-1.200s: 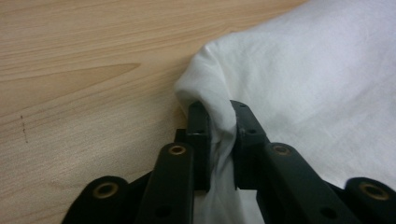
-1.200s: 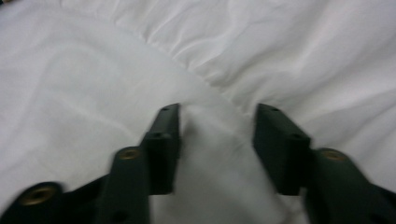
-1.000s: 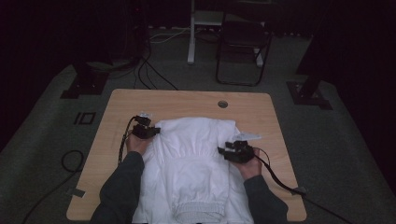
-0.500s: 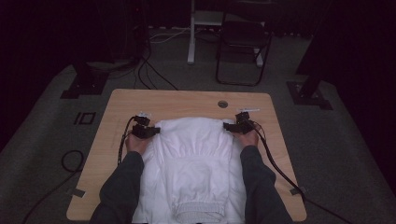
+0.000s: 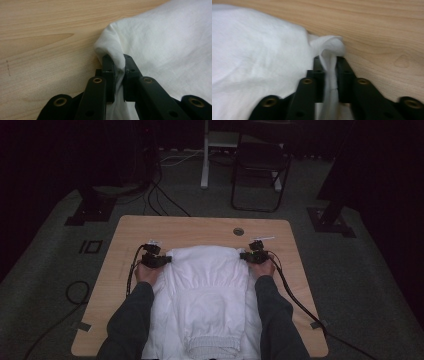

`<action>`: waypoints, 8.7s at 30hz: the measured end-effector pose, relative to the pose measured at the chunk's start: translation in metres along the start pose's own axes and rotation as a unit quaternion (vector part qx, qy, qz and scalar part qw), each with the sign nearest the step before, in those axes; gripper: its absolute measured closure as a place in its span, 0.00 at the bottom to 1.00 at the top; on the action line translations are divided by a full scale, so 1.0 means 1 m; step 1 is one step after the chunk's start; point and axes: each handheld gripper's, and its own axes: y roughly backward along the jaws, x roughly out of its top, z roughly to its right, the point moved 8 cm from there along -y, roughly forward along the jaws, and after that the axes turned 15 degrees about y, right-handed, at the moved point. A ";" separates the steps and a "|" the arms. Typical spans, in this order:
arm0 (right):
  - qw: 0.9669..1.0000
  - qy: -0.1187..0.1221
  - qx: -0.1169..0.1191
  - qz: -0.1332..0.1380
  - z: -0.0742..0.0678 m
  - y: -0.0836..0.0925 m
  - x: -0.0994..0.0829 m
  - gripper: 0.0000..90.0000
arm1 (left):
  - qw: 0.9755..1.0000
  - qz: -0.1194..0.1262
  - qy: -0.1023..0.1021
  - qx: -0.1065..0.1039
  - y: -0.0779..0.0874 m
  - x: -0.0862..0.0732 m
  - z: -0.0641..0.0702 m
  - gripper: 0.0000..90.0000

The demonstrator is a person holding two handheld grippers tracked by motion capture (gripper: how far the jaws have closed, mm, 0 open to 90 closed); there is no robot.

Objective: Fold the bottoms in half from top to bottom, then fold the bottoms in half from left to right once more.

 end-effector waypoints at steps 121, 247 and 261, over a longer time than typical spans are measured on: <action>0.986 0.140 0.021 0.090 -0.128 0.117 -0.043 0.75 | 0.986 0.029 -0.144 -0.080 0.077 -0.069 0.124 0.73; 0.958 0.273 0.084 0.023 -0.221 0.047 -0.050 0.53 | 0.974 0.174 -0.089 -0.114 0.155 -0.016 0.132 0.93; 0.979 0.195 0.048 0.048 -0.171 0.047 -0.051 0.58 | 0.971 0.155 -0.130 -0.127 0.139 -0.018 0.169 0.92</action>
